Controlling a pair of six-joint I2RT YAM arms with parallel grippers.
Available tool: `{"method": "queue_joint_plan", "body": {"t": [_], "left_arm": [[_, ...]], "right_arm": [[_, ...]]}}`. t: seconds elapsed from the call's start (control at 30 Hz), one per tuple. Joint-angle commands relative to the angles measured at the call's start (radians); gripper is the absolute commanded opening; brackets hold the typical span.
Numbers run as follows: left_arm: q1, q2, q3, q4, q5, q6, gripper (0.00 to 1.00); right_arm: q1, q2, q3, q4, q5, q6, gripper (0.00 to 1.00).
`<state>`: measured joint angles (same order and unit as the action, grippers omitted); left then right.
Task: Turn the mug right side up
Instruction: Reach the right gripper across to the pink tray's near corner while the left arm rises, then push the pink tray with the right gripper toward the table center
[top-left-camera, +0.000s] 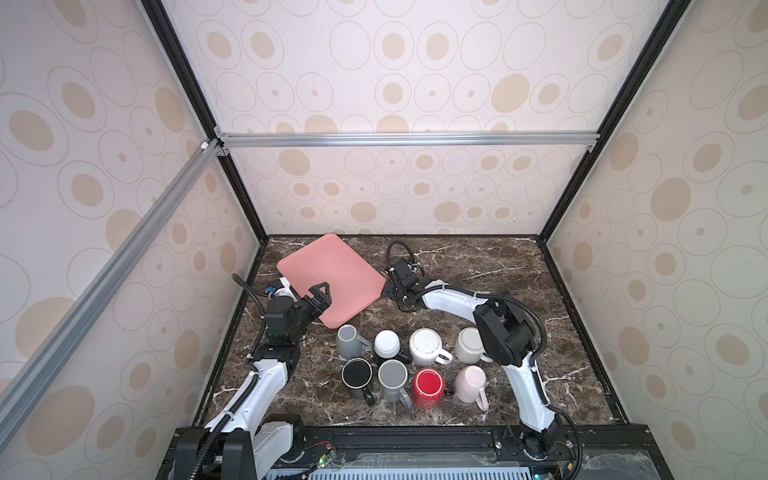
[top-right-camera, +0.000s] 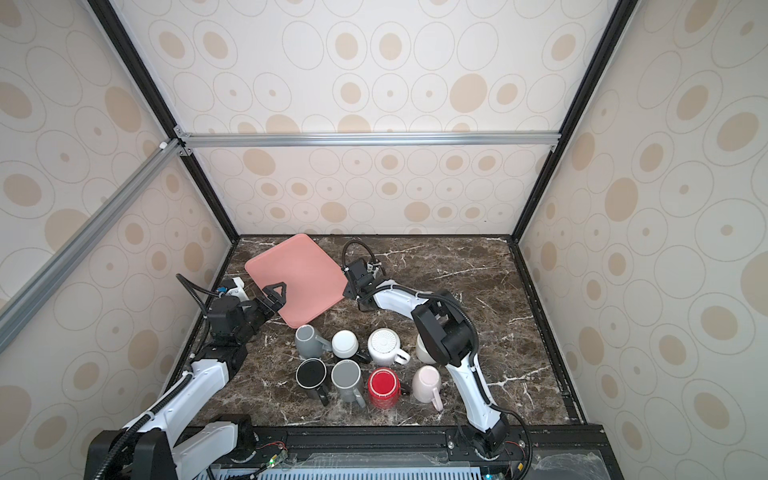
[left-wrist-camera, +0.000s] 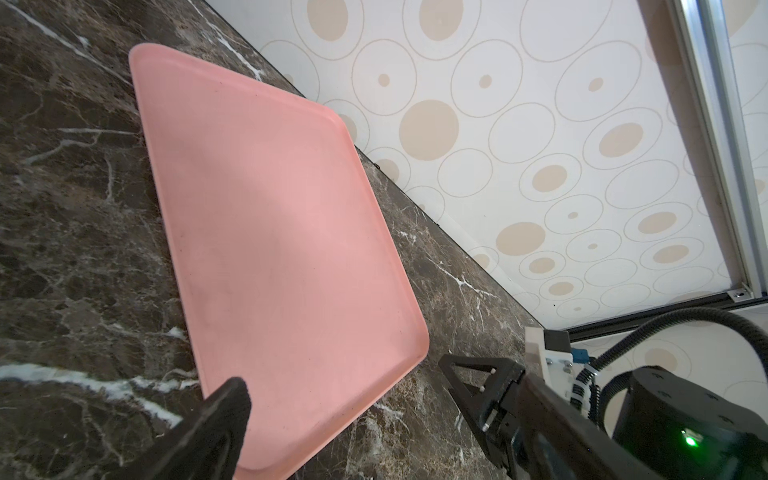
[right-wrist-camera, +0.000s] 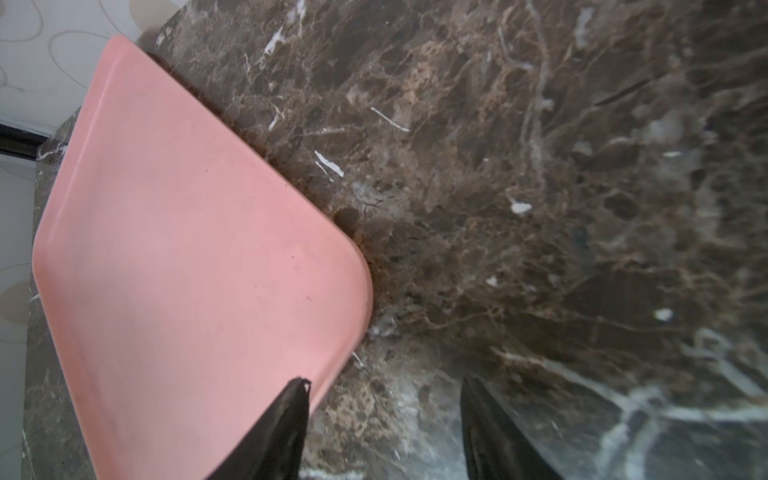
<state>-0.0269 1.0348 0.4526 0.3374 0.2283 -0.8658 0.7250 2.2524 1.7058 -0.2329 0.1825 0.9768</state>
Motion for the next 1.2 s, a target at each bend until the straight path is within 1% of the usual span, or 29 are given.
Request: {"method": "queue_joint_plan", "body": {"t": [0.0,0.17,0.3,0.43,0.53,0.67,0.83,1.13,1.17], "left_arm": [[-0.005,-0.004,-0.006,0.046,0.023,-0.041,0.99],[-0.006,0.003,-0.008,0.055,0.033,-0.050,0.99],[-0.005,0.002,-0.009,0.064,0.040,-0.052,0.99],[-0.006,0.006,-0.013,0.068,0.044,-0.055,0.99],[-0.005,0.006,-0.012,0.068,0.046,-0.056,0.99],[-0.005,0.011,-0.011,0.074,0.049,-0.055,0.99],[-0.005,0.014,-0.007,0.068,0.051,-0.049,0.99],[-0.005,0.014,0.011,0.043,0.053,-0.035,0.99],[-0.005,0.015,0.011,0.043,0.053,-0.034,0.99]], "right_arm": [[0.011,0.057,0.087,-0.102,0.024,0.034,0.58],[0.020,0.130,0.192,-0.202,0.037,0.047,0.55],[0.022,0.191,0.289,-0.270,0.038,0.030,0.52],[0.022,0.256,0.404,-0.378,0.043,0.015,0.45],[0.022,0.291,0.460,-0.444,0.056,0.006,0.39],[0.011,0.299,0.467,-0.462,0.073,-0.019,0.29],[-0.020,0.297,0.485,-0.460,0.082,-0.086,0.18],[-0.100,0.283,0.499,-0.435,0.081,-0.210,0.00],[-0.110,0.279,0.499,-0.430,0.084,-0.233,0.00]]}}
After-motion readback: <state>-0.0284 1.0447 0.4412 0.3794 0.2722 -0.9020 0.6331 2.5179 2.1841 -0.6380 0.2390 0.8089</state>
